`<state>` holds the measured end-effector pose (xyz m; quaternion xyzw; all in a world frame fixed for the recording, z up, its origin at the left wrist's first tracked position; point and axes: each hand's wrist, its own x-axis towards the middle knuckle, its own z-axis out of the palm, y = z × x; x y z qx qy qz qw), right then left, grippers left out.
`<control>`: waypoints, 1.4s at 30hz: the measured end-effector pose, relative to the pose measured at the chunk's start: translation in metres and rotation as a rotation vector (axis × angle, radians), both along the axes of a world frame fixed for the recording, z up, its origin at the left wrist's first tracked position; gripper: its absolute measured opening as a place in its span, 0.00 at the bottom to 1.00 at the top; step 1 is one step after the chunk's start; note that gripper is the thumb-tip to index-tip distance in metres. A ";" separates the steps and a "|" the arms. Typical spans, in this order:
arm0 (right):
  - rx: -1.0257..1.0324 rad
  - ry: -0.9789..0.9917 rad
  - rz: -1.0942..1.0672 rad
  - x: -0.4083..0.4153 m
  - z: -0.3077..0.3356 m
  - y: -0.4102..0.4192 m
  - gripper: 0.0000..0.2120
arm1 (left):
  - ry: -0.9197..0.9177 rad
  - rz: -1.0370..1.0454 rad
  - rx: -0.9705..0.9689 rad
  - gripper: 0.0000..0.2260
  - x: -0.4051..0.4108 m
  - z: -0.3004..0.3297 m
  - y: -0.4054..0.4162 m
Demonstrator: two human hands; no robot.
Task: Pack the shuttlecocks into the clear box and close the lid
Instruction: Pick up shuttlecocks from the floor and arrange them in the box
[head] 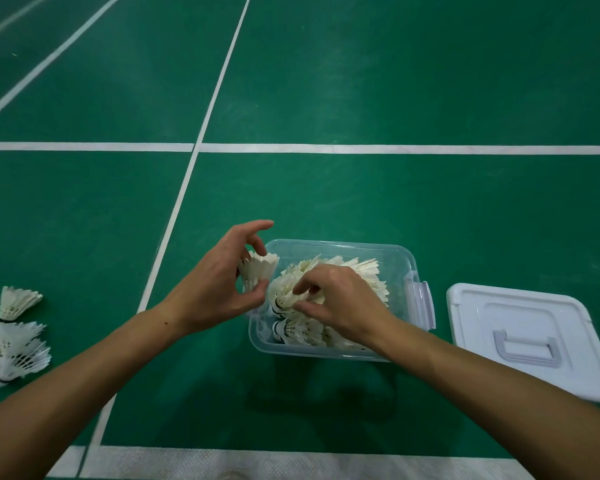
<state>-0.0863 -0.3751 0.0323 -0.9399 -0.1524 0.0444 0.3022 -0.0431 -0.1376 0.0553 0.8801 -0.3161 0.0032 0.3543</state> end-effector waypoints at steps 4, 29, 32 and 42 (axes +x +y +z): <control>0.173 -0.064 -0.025 -0.007 0.023 -0.014 0.22 | 0.042 -0.109 -0.012 0.43 -0.004 0.005 -0.012; -0.067 -0.219 -0.126 -0.022 -0.004 -0.025 0.05 | -0.286 -0.017 0.564 0.34 0.007 -0.040 -0.031; -0.155 -0.265 -0.047 -0.022 -0.002 -0.022 0.05 | -0.282 -0.012 0.542 0.32 0.006 -0.043 -0.032; -0.092 0.016 -0.155 -0.008 -0.013 -0.011 0.08 | -0.211 -0.015 0.532 0.33 0.005 -0.044 -0.030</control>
